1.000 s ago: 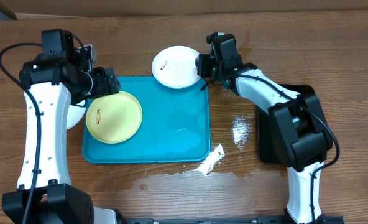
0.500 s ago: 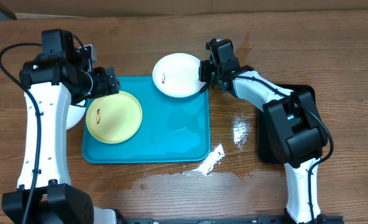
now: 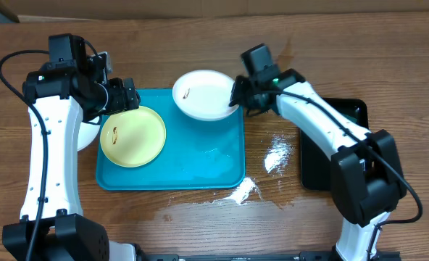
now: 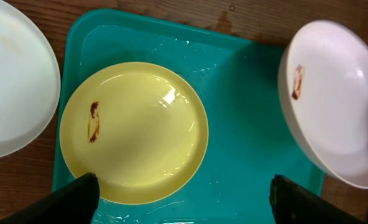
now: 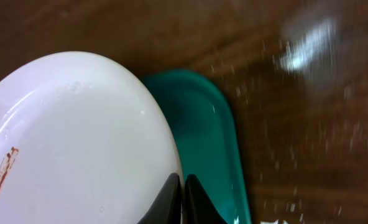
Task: Clean dirty plates on tray and stack at the side
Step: 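Drag the white plate down onto the blue tray's right side with right gripper, then release the plate and move the right gripper back to the sponge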
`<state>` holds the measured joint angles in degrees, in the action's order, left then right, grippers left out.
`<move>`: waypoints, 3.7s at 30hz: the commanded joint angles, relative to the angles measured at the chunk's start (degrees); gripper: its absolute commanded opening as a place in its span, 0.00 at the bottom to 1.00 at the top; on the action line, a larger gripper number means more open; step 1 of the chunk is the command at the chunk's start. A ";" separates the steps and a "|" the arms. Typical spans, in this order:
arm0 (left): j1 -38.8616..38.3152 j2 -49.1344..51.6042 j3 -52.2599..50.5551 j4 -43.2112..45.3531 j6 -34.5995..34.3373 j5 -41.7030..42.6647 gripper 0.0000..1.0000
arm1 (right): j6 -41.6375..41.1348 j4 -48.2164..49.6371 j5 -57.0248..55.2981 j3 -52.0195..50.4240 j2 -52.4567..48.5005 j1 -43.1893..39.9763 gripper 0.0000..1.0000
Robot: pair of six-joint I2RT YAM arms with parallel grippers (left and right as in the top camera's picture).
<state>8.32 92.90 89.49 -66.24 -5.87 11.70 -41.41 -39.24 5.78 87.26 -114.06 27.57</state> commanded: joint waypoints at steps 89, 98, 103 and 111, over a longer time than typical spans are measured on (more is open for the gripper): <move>-8.15 0.00 -1.29 -0.04 1.97 0.37 0.73 | 26.86 -31.47 -5.53 15.15 2.12 -15.21 0.56; -19.80 0.13 -13.20 13.51 -2.10 1.09 0.71 | 26.43 -39.19 -5.53 14.67 4.44 -23.08 0.59; -27.65 1.60 -18.34 25.94 -5.16 6.43 0.61 | 26.21 -39.78 -5.51 14.58 4.44 -26.49 0.62; -39.06 9.33 -6.34 27.17 -9.75 5.73 0.58 | 24.41 -40.68 -5.33 14.58 4.44 -33.42 0.65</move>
<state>-27.68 99.15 76.20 -38.57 -13.65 16.32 -15.64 -80.01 0.62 101.03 -110.87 -3.75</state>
